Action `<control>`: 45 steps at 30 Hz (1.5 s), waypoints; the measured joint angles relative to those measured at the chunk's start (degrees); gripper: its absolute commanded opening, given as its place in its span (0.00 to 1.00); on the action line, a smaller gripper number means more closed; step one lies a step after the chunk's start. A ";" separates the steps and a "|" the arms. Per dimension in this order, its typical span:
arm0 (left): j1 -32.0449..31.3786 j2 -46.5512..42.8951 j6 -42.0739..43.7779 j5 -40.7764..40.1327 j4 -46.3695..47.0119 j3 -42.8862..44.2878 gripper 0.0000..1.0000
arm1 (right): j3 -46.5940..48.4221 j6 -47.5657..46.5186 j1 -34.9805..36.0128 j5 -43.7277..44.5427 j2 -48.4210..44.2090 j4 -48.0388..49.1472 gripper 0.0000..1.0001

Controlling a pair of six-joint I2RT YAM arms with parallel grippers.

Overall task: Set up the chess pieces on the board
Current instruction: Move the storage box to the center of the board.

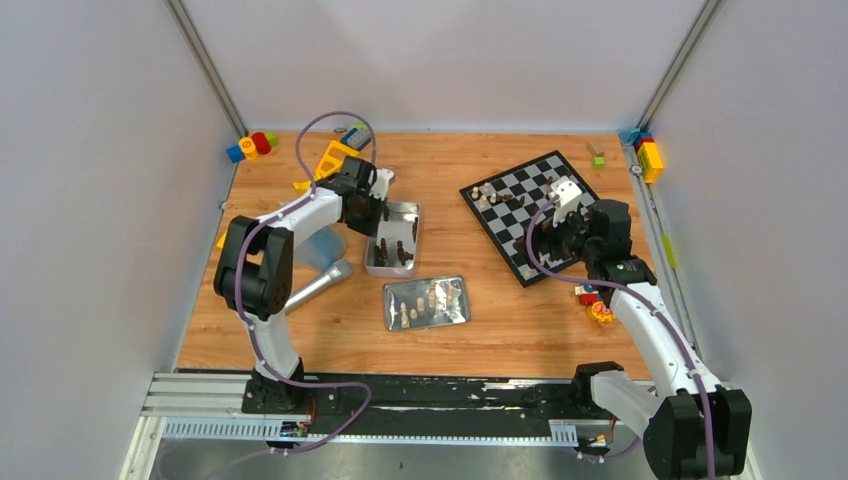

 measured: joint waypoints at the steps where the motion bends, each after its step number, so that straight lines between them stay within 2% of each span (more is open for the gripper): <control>1: 0.00 0.04 -0.52 -0.37 0.09 0.02 0.17 | 0.00 -0.07 0.00 0.00 0.00 0.00 0.96; 8: 0.07 0.04 -1.57 -3.69 0.15 0.04 0.00 | -0.02 -0.48 0.00 -0.02 -0.33 0.00 0.96; 14: 1.70 -0.74 -1.73 -5.95 0.22 -0.85 0.00 | -0.04 -0.50 0.00 -0.02 -0.50 0.00 0.96; 23: 9.20 -3.08 -4.46 -8.00 1.51 -4.09 0.01 | -0.04 -0.55 0.00 -0.04 -0.52 0.00 0.96; 28: 9.88 -3.19 -5.51 -8.20 1.57 -4.17 0.38 | -0.04 -0.66 0.00 -0.31 -0.52 0.00 0.95; 30: 9.88 -3.39 -5.55 -7.72 1.62 -4.17 0.48 | -0.04 -0.92 0.20 -0.81 -0.52 -0.07 0.93; 36: 9.88 -7.63 -4.72 -6.05 1.33 -4.17 0.64 | -0.04 -4.57 5.01 -1.55 0.52 -2.25 0.72; 39: 9.88 -11.85 -3.39 -5.22 1.29 -4.17 0.73 | -0.04 -8.59 10.36 -0.90 2.36 -4.66 0.60; 41: 9.88 -15.17 -2.36 -4.35 1.27 -4.17 0.84 | -0.04 -11.17 13.84 -0.33 4.15 -6.05 0.53; 45: 9.88 -22.51 -0.55 -1.77 1.22 -4.20 0.93 | -0.02 -15.58 19.74 1.07 9.88 -8.02 0.41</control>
